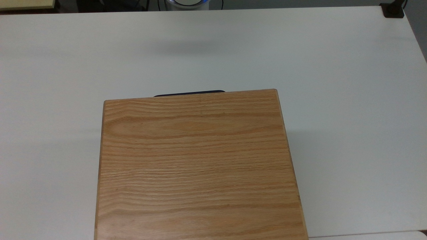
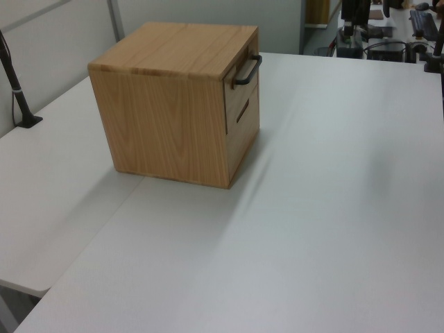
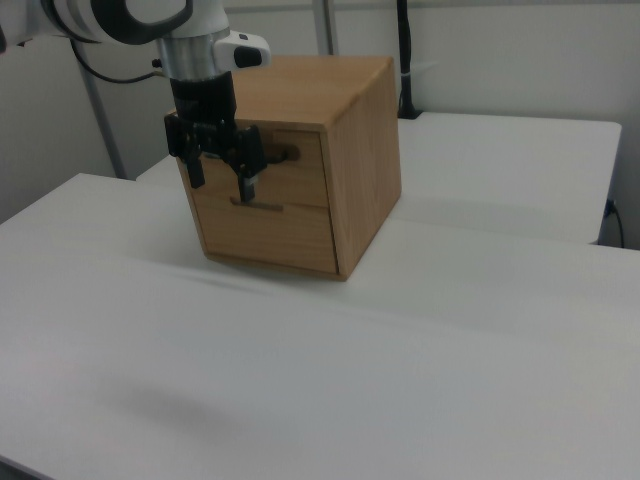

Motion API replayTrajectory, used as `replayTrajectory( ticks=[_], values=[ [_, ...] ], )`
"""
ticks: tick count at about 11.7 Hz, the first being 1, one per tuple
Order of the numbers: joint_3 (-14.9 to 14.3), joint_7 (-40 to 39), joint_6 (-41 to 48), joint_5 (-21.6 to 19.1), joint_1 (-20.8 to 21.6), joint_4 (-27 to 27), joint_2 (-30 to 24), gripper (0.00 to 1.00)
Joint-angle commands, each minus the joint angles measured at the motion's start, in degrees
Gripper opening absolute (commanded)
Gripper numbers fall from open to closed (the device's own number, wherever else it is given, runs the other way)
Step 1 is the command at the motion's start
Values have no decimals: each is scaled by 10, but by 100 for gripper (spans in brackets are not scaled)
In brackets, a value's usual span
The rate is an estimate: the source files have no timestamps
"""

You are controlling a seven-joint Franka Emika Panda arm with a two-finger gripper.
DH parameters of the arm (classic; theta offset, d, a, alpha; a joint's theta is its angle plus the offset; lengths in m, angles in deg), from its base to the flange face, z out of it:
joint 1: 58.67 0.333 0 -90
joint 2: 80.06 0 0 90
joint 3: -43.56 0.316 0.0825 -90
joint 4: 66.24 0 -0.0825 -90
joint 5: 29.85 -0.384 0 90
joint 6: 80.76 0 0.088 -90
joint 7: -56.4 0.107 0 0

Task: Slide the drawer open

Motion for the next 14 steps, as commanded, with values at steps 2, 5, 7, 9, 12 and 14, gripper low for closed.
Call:
replayTrajectory(
  ticks=[2,5,7,9,12,14],
  values=[
    [3,-12,18,-33,6,-2,0,100],
    [3,-13,18,-33,5,-1,0,100],
    [3,-13,19,-33,5,0,1,100],
    [3,-13,18,-33,6,0,1,100],
    [4,-15,11,-27,6,-4,14,100],
    [4,-20,8,-25,14,-5,15,100]
  ],
)
